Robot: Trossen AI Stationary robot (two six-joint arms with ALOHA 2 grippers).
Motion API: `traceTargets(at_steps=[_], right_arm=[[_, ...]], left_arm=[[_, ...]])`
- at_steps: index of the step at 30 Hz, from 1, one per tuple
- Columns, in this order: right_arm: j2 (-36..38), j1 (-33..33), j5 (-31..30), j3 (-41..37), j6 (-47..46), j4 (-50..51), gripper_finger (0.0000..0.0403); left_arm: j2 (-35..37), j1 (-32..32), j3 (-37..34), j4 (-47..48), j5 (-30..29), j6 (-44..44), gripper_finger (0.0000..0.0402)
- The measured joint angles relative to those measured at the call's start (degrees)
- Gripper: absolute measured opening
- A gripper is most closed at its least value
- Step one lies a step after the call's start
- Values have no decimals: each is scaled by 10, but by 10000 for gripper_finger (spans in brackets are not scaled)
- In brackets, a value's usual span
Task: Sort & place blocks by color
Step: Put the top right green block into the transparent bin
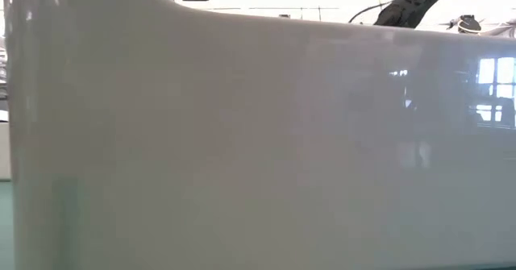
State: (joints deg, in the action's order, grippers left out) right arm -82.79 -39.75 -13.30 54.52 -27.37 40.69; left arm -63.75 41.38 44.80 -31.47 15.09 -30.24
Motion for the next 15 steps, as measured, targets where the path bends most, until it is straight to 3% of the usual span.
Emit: traceTargets(at_steps=[4,9,15], right_arm=[[63,0,13,0,-6,-114,109],[137,0,51,0,9,-333,109],[184,1,175,1,49,-587,109]], left_arm=[[0,0,0,0,-1,0,214],[0,0,0,0,-2,0,214],[0,0,0,0,-2,0,214]])
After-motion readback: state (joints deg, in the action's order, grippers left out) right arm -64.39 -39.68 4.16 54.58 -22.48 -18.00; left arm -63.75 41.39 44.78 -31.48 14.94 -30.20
